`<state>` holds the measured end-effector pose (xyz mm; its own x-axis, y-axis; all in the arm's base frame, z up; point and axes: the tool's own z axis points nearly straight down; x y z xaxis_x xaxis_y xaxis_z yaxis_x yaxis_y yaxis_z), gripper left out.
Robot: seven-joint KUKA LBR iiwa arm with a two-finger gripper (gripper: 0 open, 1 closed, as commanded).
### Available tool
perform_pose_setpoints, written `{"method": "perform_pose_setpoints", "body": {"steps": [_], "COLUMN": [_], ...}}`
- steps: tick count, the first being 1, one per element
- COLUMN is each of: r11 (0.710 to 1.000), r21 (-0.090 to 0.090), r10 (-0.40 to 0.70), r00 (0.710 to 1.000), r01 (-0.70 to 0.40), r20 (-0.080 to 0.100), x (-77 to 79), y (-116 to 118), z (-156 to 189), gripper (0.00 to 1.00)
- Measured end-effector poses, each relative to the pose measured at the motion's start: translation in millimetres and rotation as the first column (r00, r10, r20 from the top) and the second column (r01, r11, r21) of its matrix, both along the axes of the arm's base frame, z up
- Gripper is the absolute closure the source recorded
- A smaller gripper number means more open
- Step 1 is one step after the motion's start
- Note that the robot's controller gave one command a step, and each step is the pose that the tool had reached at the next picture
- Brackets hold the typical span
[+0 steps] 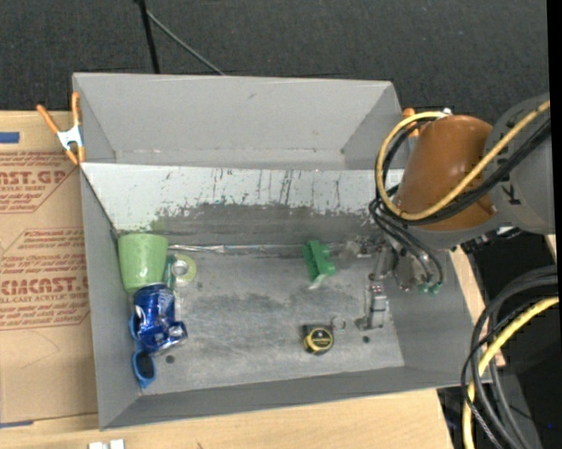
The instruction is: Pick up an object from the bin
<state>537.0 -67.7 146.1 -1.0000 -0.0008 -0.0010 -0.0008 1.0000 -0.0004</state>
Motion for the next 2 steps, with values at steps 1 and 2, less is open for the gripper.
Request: {"method": "perform_pose_setpoints", "body": {"steps": [1, 2], "r11": [0.993, 0.994], "r21": [0.003, 0.001], "r10": [-0.115, -0.113], "r00": [0.993, 0.994], "r01": [0.115, 0.113], "r20": [0.005, -0.001], "x": [-56.8, -57.7], "y": [26.0, 24.9], "z": [-77.6, -76.6], "gripper": [0.00, 1.00]}}
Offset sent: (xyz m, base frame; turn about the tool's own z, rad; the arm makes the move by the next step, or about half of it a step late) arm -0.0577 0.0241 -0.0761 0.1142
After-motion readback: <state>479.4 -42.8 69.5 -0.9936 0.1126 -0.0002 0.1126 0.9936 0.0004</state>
